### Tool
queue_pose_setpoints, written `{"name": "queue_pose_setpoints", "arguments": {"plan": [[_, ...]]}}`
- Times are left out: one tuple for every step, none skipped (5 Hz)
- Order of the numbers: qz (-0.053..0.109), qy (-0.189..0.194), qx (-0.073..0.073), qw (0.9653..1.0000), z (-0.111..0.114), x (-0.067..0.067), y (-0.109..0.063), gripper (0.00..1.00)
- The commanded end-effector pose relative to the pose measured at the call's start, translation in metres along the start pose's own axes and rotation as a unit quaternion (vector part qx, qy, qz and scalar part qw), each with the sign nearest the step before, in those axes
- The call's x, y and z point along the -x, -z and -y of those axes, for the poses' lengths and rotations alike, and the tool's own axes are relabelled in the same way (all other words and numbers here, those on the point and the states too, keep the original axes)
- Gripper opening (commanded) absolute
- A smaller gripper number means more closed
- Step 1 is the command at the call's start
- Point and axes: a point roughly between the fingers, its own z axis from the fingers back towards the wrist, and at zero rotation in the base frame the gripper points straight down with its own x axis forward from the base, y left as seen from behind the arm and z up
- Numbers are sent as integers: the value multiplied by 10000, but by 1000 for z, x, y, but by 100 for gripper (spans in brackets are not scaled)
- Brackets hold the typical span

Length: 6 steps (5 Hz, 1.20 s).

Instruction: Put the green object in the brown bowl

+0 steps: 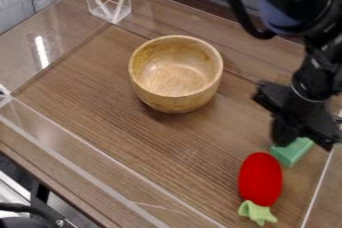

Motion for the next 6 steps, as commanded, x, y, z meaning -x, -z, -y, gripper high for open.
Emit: {"name": "queue_pose_setpoints", "arguments": {"plan": [[467,-94,-1,9989,-17,-13,-44,0],[515,-148,-26,9986,-24,-13,-54,0],[418,-53,16,9991,-17,-10,-41,100],[314,47,61,9995,-8,-7,-29,100],[250,106,119,9996,3,-6,-17,100],[136,154,179,9996,12,-5,-3,100]]}}
